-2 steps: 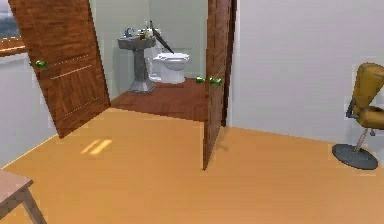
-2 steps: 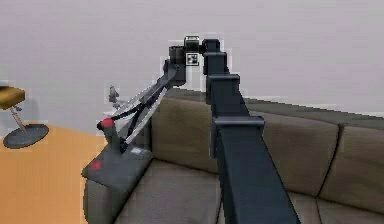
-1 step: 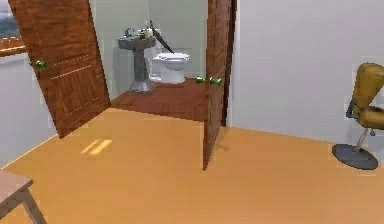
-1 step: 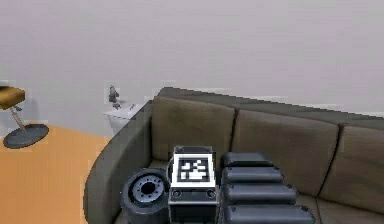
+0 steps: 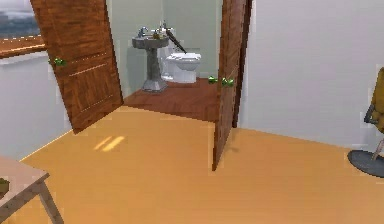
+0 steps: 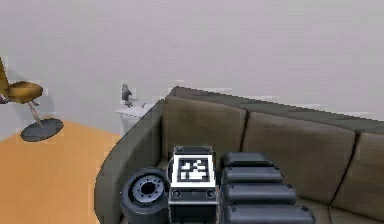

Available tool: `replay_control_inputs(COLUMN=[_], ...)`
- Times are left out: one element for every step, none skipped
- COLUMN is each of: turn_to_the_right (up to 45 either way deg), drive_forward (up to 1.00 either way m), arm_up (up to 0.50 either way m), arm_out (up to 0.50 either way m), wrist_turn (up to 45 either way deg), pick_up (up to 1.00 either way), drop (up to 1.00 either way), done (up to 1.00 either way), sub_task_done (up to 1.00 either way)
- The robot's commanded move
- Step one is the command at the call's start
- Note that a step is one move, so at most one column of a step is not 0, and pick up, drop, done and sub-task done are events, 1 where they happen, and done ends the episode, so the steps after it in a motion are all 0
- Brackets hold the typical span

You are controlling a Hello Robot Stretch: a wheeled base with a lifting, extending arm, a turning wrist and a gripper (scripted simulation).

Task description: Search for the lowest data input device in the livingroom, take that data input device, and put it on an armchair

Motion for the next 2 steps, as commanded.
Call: replay_control_inputs(turn_to_the_right=[0.0,-24.0], drive_forward=[0.8,0.0], arm_up=[0.0,0.0], arm_out=[0.0,0.0], wrist_turn=[0.0,0.0], pick_up=[0.0,0.0], drop=[0.0,0.0], done=[0.0,0.0], sub_task_done=[0.0,0.0])
